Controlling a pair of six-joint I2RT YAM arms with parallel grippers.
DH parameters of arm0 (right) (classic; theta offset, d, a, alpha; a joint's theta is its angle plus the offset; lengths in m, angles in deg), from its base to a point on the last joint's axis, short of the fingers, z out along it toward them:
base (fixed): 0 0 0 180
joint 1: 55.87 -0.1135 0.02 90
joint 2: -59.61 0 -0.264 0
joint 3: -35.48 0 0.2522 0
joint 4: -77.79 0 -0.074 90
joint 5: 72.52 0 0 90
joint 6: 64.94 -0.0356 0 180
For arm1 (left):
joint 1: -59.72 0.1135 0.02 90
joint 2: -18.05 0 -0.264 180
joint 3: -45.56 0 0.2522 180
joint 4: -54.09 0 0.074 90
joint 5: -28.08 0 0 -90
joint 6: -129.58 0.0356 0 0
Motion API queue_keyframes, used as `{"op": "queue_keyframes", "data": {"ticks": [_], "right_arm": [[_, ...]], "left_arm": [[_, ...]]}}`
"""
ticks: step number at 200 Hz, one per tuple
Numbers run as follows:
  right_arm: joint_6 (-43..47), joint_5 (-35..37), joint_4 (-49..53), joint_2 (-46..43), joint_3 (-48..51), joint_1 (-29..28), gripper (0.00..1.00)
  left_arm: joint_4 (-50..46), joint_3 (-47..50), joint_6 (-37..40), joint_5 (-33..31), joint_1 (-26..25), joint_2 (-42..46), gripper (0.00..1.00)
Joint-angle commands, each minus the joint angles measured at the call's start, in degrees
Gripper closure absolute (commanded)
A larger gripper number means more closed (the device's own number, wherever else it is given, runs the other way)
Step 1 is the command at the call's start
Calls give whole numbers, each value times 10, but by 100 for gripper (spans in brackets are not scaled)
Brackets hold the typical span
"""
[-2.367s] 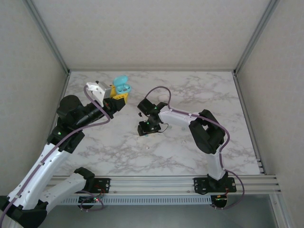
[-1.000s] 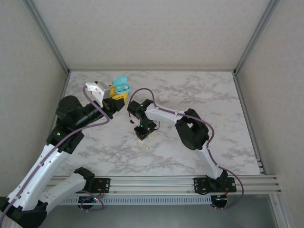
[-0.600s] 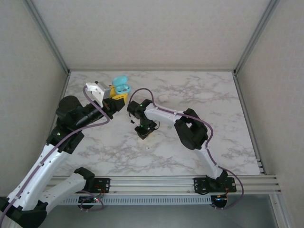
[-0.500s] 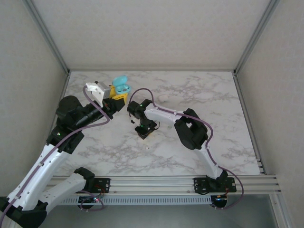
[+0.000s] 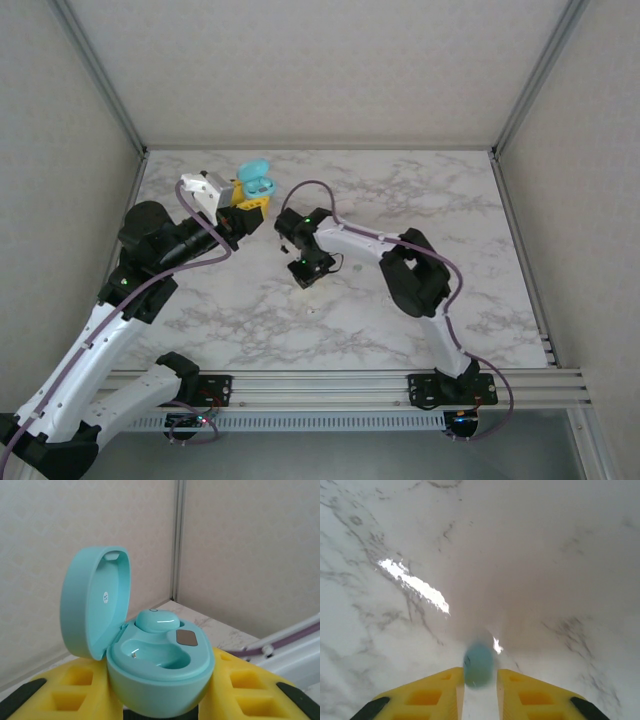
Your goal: Insert the wireless bluetooth earbuds into the charging case
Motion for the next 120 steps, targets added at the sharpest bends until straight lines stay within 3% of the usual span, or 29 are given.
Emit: {"op": "queue_keyframes", "data": {"ticks": [1,38,66,120], "right_arm": [[-54,-59,-67,-92,52,29,75],[-56,-70,-91,-138,93,45,71],[-29,-50,-27,-73,26,28,63],[14,34,63,42,-89,-12,56]], "left_arm": [[17,5,-4,3,-3,-2,73],[21,5,-5,11,-3,-16,73],[27,6,-8,9,-4,-14,73],[7,5,2,-8,-4,9,73]]}}
